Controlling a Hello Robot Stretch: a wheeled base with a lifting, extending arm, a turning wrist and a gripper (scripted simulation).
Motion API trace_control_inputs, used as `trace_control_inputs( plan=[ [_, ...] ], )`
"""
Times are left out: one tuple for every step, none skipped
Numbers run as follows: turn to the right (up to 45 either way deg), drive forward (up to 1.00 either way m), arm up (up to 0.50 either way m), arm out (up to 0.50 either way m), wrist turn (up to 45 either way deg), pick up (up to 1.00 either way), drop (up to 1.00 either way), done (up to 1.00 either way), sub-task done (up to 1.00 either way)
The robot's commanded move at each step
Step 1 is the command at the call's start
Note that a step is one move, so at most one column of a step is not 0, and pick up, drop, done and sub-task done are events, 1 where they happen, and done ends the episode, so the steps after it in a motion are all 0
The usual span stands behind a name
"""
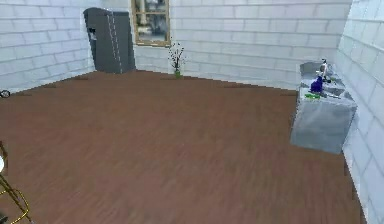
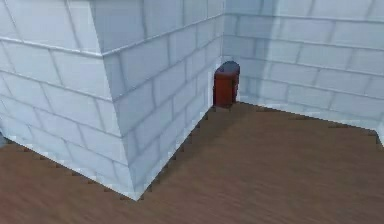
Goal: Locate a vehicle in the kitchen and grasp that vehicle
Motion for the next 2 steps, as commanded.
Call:
trace_control_inputs(
  plan=[
    [0.0,0.35,0.0,0.0,0.0,0.0,0.0,0.0,0.0],
    [-30.0,0.0,0.0,0.0,0.0,0.0,0.0,0.0,0.0]
  ],
)
